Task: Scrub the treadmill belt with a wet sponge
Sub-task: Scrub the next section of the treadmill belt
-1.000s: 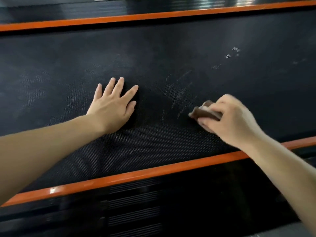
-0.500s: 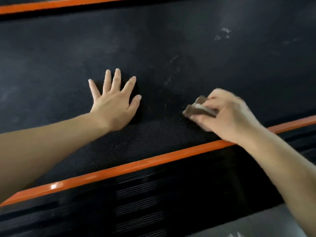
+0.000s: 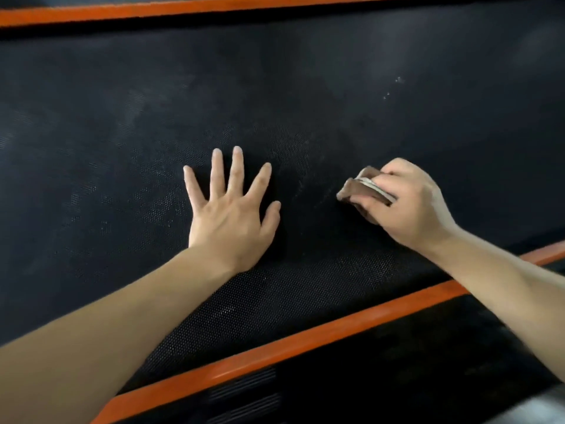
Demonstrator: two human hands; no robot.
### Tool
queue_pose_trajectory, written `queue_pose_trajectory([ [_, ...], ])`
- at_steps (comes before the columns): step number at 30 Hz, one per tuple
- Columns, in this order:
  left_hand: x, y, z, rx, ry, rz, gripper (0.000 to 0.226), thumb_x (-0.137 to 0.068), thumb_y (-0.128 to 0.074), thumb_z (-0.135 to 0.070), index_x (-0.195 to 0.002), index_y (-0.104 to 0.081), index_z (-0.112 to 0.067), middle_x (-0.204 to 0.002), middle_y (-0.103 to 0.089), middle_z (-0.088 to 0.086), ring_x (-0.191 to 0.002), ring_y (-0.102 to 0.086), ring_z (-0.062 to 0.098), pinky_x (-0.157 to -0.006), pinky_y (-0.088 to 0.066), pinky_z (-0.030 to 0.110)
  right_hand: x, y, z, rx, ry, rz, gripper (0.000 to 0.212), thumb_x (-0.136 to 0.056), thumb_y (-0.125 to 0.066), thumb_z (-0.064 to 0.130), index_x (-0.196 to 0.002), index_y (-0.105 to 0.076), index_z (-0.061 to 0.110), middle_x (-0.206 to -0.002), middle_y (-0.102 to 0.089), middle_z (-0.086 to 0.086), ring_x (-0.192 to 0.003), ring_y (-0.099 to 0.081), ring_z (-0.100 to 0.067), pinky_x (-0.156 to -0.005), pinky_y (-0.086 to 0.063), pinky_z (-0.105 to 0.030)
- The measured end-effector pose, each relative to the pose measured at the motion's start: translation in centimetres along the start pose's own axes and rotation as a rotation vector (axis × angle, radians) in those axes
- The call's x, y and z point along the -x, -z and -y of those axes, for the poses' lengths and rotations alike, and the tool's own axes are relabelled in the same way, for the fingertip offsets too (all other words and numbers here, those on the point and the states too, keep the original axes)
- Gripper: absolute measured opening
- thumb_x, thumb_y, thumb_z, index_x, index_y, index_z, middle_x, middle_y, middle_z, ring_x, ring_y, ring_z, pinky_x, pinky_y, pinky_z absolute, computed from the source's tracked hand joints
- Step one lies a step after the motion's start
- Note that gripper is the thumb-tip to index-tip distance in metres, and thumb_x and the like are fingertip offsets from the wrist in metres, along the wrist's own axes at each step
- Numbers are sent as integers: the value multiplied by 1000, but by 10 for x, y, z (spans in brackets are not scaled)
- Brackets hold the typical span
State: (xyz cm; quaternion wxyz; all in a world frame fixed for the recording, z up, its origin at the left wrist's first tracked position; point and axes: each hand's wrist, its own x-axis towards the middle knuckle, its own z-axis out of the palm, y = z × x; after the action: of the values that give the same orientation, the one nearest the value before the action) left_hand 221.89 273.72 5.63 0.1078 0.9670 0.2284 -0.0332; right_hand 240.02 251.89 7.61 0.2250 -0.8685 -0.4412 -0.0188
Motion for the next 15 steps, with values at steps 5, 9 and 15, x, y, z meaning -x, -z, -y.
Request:
queue_pose_trajectory([
  [5, -11, 5, -12, 20, 95, 53, 68, -99, -13, -63, -161, -4, -38, -171, 13, 10, -155, 22, 35, -116, 14, 72, -97, -10, -29, 114, -316, -111, 40, -92, -65, 49, -93, -71, 10, -93, -52, -6, -91, -59, -32, -77, -45, -39],
  [9, -42, 5, -46, 98, 268, 56, 71, -100, -22, -61, -162, -3, -33, -168, 19, 18, -151, 28, 42, -115, 17, 72, -100, -23, -13, 6, 12, 1, 43, -90, -63, 52, -84, -70, 10, -87, -53, 0, -80, -55, -22, -70, -44, -36],
  [15, -50, -10, -57, 33, 343, -54, 75, -93, -8, -68, -160, 4, -38, -168, 17, 19, -152, 26, 42, -115, 15, 71, -168, -26, -47, -24, 95, -40, 36, -89, -62, 48, -97, -75, 16, -91, -57, -7, -86, -60, -30, -75, -50, -41],
])
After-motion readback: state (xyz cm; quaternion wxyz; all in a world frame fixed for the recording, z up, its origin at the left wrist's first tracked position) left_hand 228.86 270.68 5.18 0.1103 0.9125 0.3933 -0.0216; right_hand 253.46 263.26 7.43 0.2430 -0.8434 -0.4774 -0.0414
